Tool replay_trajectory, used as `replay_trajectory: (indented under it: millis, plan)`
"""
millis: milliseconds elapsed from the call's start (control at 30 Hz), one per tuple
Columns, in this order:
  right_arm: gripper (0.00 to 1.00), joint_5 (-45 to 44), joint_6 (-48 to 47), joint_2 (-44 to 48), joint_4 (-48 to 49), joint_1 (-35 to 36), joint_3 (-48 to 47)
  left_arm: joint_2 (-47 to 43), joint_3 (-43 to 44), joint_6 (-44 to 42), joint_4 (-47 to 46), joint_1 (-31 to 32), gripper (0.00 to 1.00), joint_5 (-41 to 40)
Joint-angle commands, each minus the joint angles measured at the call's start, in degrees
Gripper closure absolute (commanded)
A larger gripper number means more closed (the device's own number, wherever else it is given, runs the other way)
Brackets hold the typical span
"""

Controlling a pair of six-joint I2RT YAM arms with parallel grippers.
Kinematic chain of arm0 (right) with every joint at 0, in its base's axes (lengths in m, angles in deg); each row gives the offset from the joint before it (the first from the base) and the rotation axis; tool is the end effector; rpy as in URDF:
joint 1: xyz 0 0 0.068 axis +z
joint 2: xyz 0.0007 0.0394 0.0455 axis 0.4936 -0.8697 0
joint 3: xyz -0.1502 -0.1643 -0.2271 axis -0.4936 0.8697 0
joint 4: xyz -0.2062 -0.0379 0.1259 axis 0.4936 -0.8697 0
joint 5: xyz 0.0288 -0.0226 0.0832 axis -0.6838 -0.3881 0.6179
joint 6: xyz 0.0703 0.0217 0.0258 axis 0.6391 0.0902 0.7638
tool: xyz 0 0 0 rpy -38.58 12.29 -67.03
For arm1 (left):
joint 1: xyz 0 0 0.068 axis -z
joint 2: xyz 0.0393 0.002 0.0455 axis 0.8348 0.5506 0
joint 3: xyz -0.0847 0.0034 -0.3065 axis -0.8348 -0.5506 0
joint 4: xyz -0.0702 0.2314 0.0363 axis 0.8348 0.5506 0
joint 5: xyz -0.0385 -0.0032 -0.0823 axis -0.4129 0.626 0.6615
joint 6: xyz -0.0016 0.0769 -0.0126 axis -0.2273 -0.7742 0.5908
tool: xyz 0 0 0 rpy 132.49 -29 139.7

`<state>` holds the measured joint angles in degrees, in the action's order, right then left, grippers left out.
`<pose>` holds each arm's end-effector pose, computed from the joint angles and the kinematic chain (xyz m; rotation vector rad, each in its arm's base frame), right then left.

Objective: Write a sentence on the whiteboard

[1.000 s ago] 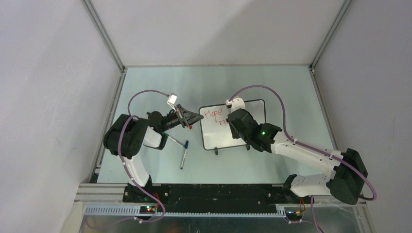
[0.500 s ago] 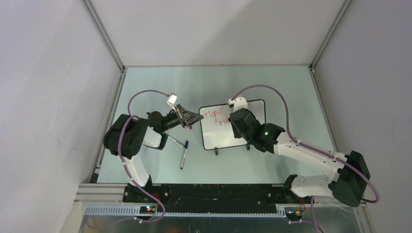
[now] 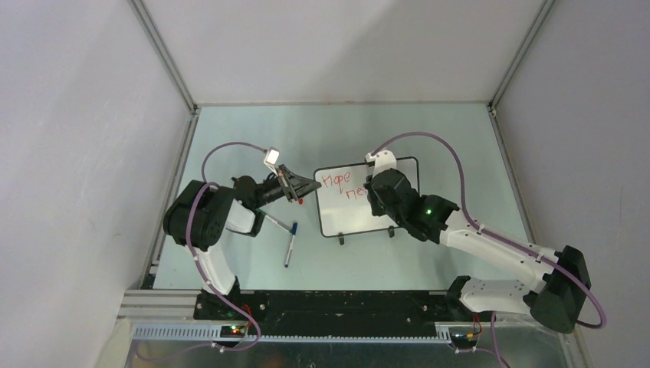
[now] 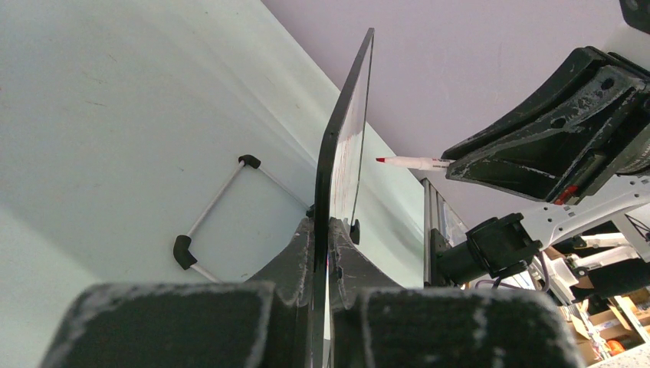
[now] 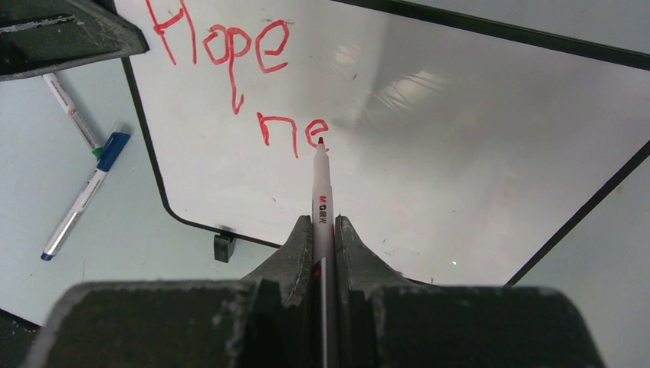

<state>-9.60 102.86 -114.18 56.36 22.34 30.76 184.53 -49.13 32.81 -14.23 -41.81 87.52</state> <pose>0.1701 0.1745 0.3295 -0.4636 2.1110 0.2275 0.2939 -0.1300 0.2256 0.2994 1.6410 -1.5028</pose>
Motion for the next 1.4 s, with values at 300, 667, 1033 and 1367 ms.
replay_trajectory:
  millis: [300, 667, 1033, 1367]
  plan:
    - [1.0, -3.31, -0.64, -2.08, 1.96, -0.64, -1.69, -0.94, -0.49, -1.92, -1.39, 0.96, 1.0, 1.5]
    - [1.0, -4.67, -0.87, -3.02, 2.92, -0.61, -1.71, -0.87, -0.45, -1.92, -1.37, 0.96, 1.0, 1.57]
    - [1.0, -5.74, -0.3, -4.09, 2.07, -0.6, -1.71, -0.9, -0.48, -1.92, -1.37, 0.95, 1.0, 1.55]
    - [1.0, -6.04, 1.41, -3.25, -0.64, -0.36, -1.12, -1.01, -0.53, -1.92, -1.37, 1.02, 1.0, 1.54]
